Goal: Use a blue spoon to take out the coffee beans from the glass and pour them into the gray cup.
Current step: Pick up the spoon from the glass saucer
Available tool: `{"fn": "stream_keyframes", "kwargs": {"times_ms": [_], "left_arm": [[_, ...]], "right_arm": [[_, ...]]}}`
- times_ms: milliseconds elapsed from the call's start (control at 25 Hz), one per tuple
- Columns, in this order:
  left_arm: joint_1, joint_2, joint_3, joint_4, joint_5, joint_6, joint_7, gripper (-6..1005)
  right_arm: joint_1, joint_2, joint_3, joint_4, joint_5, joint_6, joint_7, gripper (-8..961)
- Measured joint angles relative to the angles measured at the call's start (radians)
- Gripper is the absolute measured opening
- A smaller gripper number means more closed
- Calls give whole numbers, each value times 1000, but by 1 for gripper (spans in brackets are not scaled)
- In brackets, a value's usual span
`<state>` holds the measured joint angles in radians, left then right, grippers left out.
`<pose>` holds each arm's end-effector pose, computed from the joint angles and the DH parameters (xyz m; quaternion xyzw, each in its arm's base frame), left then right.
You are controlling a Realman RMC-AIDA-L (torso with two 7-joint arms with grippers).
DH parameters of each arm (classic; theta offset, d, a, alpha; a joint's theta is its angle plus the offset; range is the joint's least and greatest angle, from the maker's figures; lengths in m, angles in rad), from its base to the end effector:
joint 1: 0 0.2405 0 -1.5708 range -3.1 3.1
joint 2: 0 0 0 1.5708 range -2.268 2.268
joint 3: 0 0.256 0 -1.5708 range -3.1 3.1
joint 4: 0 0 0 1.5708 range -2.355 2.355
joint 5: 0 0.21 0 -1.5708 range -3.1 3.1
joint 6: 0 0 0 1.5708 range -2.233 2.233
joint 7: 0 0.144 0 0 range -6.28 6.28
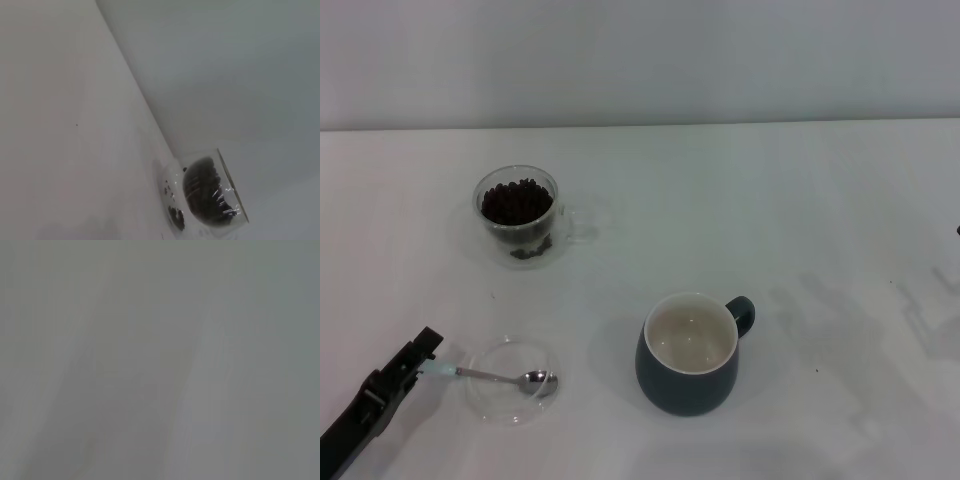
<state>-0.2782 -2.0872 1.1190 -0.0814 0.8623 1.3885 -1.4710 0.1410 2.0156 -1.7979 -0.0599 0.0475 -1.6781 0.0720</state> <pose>-0.3554 0.2183 -0.0623 -0.5559 -0.6498 -0.4701 0.2185 0.3614 0.2048 0.0251 -0.7344 0.0645 0.2982 0.6062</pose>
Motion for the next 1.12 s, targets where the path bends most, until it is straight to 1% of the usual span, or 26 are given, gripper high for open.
{"fn": "stream_keyframes", "kwargs": {"times_ms": [200, 600, 1120], "left_arm": [[-4, 3, -1, 3, -2, -5, -10, 486], [-10, 3, -4, 8, -13, -15, -11, 200], [-10, 4, -5, 11, -17, -29, -9, 148]], "right_arm": [[0, 0, -1, -3, 0, 0, 0, 497], [0, 0, -10, -6, 0, -3, 0, 497], [4, 2, -26, -7, 0, -3, 1, 498]]}}
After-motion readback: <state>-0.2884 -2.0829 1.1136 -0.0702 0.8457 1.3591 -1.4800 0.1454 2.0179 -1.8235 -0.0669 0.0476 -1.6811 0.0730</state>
